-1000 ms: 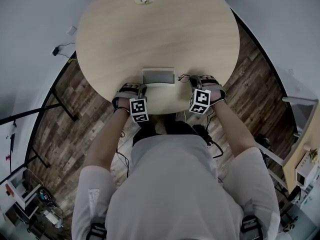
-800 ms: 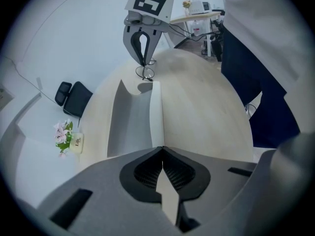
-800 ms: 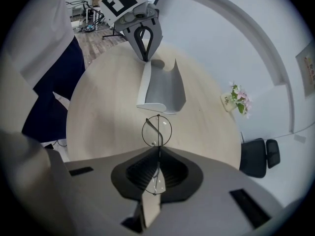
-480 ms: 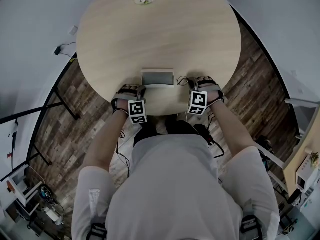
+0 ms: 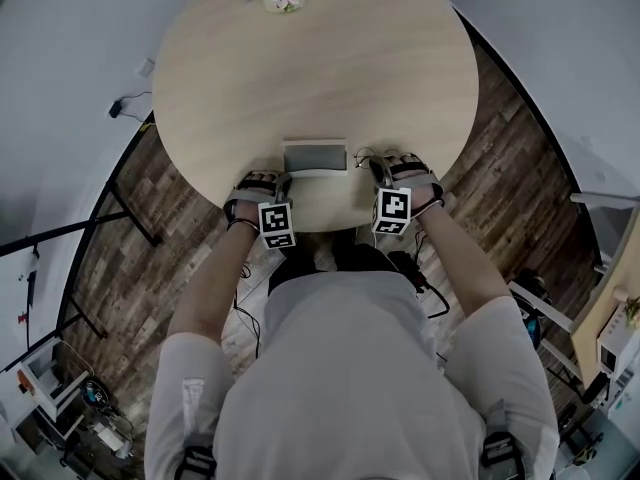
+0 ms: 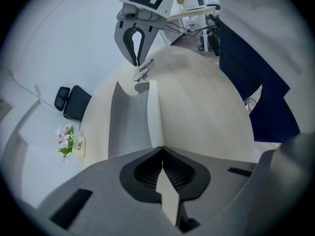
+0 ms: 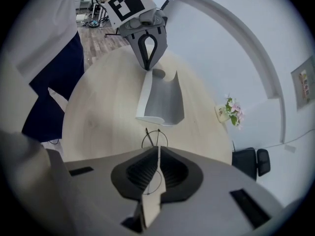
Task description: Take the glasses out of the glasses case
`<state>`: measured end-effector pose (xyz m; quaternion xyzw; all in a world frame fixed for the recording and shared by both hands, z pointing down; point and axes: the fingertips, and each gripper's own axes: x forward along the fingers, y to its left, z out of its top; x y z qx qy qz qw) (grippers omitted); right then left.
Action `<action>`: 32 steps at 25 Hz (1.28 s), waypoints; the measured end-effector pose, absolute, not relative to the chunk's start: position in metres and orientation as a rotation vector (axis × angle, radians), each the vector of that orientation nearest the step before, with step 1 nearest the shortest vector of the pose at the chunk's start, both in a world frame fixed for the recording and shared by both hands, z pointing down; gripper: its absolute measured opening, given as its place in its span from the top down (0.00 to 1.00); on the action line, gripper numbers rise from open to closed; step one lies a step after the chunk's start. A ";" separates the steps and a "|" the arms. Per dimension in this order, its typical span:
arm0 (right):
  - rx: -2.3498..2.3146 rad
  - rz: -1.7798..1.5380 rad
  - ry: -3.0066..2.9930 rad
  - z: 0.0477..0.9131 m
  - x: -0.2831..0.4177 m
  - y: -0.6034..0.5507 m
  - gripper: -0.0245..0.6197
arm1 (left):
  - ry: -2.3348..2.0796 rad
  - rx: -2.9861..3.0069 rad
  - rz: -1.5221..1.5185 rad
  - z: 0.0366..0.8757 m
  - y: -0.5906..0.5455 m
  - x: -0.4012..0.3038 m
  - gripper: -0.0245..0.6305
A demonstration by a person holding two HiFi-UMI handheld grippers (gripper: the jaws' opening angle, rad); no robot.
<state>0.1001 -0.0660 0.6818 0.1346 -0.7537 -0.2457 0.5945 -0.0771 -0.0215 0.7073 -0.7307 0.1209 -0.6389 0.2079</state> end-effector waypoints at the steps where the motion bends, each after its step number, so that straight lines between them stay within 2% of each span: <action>1: 0.315 -0.575 -1.757 0.680 0.097 -0.064 0.93 | 0.338 -2.030 -1.777 0.707 -0.021 -0.077 0.96; 12: 0.441 -0.521 -1.792 0.654 0.081 -0.058 0.94 | 0.352 -2.053 -1.835 0.705 -0.022 -0.076 0.96; 19: 0.653 -0.407 -1.874 0.618 0.079 -0.067 0.94 | 0.703 -2.247 -1.666 0.659 -0.039 -0.071 0.96; 23: 0.906 -0.273 -2.011 0.568 0.073 -0.075 0.94 | 1.058 -2.449 -1.464 0.607 -0.053 -0.077 0.96; 32: 1.369 -0.010 -2.313 0.453 0.062 -0.086 0.94 | 1.715 -2.718 -0.738 0.476 -0.075 -0.107 0.96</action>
